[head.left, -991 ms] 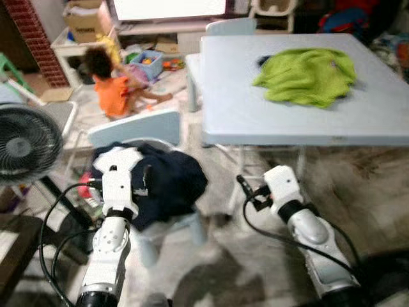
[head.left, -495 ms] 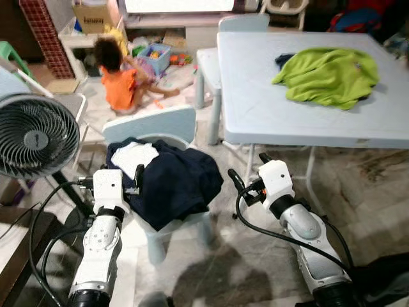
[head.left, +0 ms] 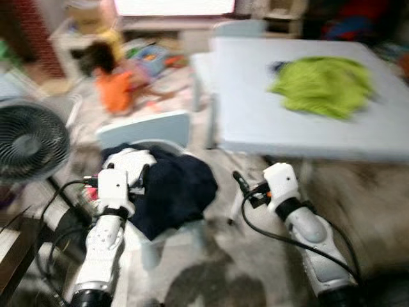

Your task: Hang hanger

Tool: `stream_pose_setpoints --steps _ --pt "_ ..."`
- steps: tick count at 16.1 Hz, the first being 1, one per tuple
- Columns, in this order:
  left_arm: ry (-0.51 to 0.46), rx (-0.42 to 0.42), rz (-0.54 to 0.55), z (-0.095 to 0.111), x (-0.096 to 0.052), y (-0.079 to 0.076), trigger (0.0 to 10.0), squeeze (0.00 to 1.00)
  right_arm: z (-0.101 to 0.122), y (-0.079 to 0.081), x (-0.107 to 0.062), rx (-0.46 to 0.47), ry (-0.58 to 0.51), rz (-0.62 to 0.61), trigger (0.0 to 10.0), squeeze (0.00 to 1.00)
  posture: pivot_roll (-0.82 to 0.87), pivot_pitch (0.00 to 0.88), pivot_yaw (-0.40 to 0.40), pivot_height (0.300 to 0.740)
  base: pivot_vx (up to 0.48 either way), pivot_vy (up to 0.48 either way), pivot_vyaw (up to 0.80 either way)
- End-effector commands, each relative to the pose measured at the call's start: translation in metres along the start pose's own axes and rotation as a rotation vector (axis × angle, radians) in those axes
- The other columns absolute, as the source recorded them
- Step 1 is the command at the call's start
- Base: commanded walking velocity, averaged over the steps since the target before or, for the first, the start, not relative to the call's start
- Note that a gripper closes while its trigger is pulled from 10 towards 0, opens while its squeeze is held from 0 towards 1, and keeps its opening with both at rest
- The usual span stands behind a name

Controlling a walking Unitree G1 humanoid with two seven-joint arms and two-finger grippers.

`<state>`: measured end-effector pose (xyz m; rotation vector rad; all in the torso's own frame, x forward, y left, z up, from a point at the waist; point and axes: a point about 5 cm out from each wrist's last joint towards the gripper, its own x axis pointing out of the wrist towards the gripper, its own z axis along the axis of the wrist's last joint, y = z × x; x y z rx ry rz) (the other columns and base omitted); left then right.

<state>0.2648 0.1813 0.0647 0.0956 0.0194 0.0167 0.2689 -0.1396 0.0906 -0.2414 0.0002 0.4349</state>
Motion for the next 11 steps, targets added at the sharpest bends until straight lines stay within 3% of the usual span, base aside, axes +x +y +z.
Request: stream_pose_setpoints --steps 1,3,7,11 --pt "-0.011 0.005 0.007 0.0025 0.0013 0.0015 10.0 0.00 0.0067 0.0003 0.0022 -0.002 -0.032 0.014 10.0 0.00 -0.02 0.000 -0.003 0.740 0.420 0.000 0.52" --pt "-0.010 0.006 0.007 0.0023 0.0014 0.0011 10.0 0.00 0.0071 0.0005 0.0022 -0.003 -0.036 0.017 10.0 0.00 -0.02 0.000 -0.004 0.740 0.416 0.000 0.72" --pt "0.001 0.006 0.005 0.0006 0.0012 0.0002 10.0 0.00 0.0066 -0.0020 0.0001 0.004 -0.036 0.010 10.0 0.00 -0.02 0.000 -0.005 0.740 0.372 0.000 0.00" --pt "0.019 -0.001 0.038 -0.0016 0.0018 0.0011 10.0 0.00 0.0062 -0.0018 -0.0009 0.000 -0.033 0.016 10.0 0.00 -0.02 0.000 -0.013 0.740 0.064 0.000 0.00"
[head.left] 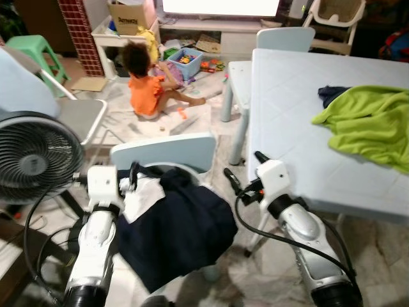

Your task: Hang hanger

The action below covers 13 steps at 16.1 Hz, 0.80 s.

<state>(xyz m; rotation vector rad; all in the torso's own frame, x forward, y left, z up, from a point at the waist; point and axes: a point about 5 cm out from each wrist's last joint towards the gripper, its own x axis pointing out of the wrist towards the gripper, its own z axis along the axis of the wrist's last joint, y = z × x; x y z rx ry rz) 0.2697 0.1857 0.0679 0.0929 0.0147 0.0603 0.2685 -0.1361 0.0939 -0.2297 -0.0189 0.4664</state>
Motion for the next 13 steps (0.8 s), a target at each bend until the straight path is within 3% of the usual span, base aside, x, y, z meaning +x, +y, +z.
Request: stream_pose_setpoints --steps 1,5,8,10,13 --pt "0.040 -0.010 0.030 -0.007 -0.004 0.001 10.0 0.00 0.002 -0.005 -0.004 -0.011 -0.005 -0.009 10.0 0.00 -0.02 0.000 -0.023 0.740 0.000 0.000 0.00" --pt "0.073 -0.005 0.163 -0.012 -0.005 0.028 10.0 0.00 -0.004 -0.011 -0.015 -0.036 0.030 -0.009 10.0 0.00 -0.03 0.014 -0.045 0.740 0.000 0.000 0.00" --pt "0.109 -0.013 0.221 -0.017 -0.004 0.036 10.0 0.00 -0.003 -0.014 -0.016 -0.043 0.035 -0.007 10.0 0.00 -0.04 0.018 -0.055 0.740 0.000 0.000 0.00" --pt "0.183 -0.060 0.277 -0.028 -0.003 0.048 10.0 0.00 -0.002 -0.017 -0.022 -0.053 0.045 -0.006 10.0 0.00 -0.06 0.035 -0.071 0.740 0.000 0.000 0.00" --pt "0.208 -0.083 0.272 -0.032 0.000 0.053 10.0 0.00 -0.001 -0.019 -0.029 -0.061 0.057 -0.002 10.0 0.00 -0.08 0.055 -0.083 0.740 0.000 0.000 0.00"
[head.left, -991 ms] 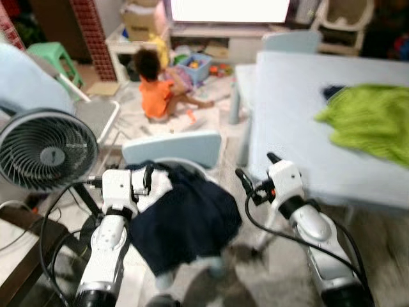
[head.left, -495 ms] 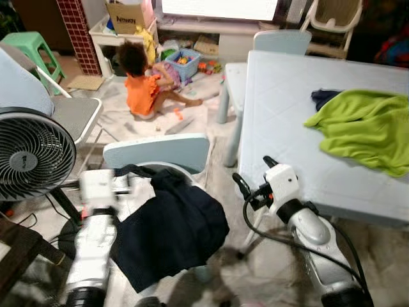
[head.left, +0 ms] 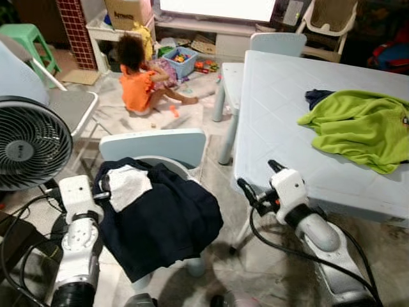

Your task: Hang hanger

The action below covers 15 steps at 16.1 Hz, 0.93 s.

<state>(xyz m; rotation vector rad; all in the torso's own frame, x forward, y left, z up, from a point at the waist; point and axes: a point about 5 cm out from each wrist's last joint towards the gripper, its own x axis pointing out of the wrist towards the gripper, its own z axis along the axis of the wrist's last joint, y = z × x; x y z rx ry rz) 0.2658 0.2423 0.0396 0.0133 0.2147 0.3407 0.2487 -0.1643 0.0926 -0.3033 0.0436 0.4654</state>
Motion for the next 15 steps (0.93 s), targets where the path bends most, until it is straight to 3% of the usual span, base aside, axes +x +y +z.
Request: stream_pose_setpoints --steps 1,3,7,8,9,13,15 --pt "0.054 -0.007 0.011 -0.001 0.008 0.001 10.0 0.00 0.007 -0.007 -0.007 -0.008 -0.003 -0.004 10.0 0.00 -0.11 0.100 -0.105 0.740 0.000 0.000 0.00" --pt "0.115 -0.030 0.030 -0.005 0.014 0.001 10.0 0.00 0.009 -0.007 -0.015 -0.009 0.013 0.015 10.0 0.00 -0.13 0.128 -0.119 0.740 0.000 0.000 0.00" --pt "0.164 -0.077 0.021 -0.009 0.025 -0.010 10.0 0.00 0.014 -0.006 -0.055 -0.043 0.098 0.134 10.0 0.00 -0.24 0.165 -0.167 0.740 0.000 0.000 0.00" --pt "0.161 -0.095 0.013 -0.008 0.026 -0.012 5.4 0.00 0.015 -0.007 -0.058 -0.040 0.109 0.141 10.0 0.00 -0.25 0.161 -0.167 0.740 0.000 0.000 0.00" --pt "0.176 -0.107 0.011 -0.009 0.027 -0.013 0.0 0.00 0.016 -0.009 -0.060 -0.039 0.115 0.148 10.0 0.00 -0.26 0.157 -0.168 0.740 0.000 0.000 0.00" --pt "0.200 -0.126 0.019 -0.009 0.032 -0.017 0.0 0.00 0.024 -0.007 -0.058 0.036 0.125 0.277 10.0 0.00 -0.25 0.124 -0.160 0.740 0.000 0.000 0.00" --pt "0.186 -0.090 0.003 -0.008 0.033 -0.020 0.0 0.00 0.025 -0.006 -0.054 0.053 0.131 0.343 10.0 0.00 -0.24 0.105 -0.156 0.740 0.000 0.000 0.00"
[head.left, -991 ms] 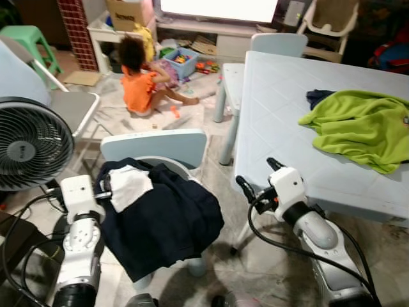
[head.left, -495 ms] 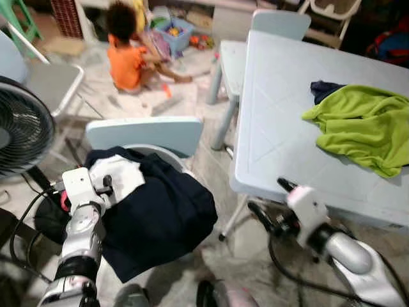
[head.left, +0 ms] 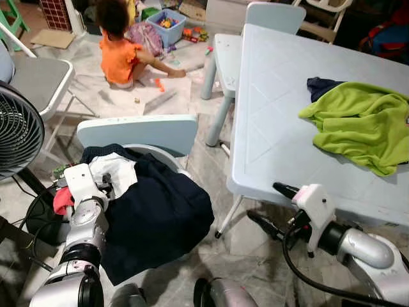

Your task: Hang hanger

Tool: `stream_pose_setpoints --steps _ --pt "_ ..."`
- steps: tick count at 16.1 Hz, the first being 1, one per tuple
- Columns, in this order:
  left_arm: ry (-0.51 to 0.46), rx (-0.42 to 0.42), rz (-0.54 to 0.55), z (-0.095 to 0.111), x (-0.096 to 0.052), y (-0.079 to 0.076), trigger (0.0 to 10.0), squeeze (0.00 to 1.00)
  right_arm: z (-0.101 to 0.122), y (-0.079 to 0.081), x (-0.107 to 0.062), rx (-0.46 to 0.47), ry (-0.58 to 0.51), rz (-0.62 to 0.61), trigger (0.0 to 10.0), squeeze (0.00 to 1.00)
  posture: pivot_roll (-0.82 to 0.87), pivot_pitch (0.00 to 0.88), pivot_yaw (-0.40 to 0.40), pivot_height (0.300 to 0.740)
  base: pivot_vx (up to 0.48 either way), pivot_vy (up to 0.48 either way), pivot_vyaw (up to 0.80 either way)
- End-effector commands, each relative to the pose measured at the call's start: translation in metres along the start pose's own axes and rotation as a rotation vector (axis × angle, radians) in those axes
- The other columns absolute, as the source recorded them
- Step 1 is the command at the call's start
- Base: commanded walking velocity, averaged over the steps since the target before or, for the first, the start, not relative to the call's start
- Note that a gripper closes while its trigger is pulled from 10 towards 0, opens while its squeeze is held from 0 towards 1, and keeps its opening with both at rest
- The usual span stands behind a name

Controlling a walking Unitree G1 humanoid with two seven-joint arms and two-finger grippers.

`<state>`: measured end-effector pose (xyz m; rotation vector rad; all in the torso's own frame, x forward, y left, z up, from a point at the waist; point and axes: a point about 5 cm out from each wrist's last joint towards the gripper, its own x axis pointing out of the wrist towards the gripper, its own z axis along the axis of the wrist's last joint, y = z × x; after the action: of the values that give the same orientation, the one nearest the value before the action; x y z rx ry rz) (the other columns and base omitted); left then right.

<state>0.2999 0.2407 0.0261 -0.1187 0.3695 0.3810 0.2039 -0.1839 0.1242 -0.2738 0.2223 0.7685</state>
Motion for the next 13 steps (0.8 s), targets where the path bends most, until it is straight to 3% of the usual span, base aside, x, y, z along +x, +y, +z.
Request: stream_pose_setpoints --steps 1,8,11,13 --pt "0.014 0.024 -0.030 -0.003 0.000 -0.008 0.0 0.00 -0.001 -0.001 0.000 0.003 0.015 0.013 10.0 0.00 -0.23 0.099 -0.155 0.740 0.000 0.000 0.00" --pt "0.085 0.083 -0.020 -0.014 -0.001 -0.007 0.0 0.00 0.001 -0.010 0.018 -0.007 -0.012 -0.010 10.0 0.00 -0.20 0.060 -0.141 0.740 0.000 0.000 0.00" --pt "0.057 0.087 0.037 -0.011 0.000 -0.001 0.0 0.00 0.001 -0.012 0.023 -0.020 -0.020 -0.010 10.0 0.00 -0.19 0.052 -0.139 0.740 0.000 0.000 0.00" --pt "-0.020 0.158 0.056 -0.002 0.001 0.002 0.0 0.00 0.000 -0.013 0.024 -0.024 -0.021 -0.014 10.0 0.00 -0.19 0.049 -0.139 0.740 0.000 0.000 0.00"
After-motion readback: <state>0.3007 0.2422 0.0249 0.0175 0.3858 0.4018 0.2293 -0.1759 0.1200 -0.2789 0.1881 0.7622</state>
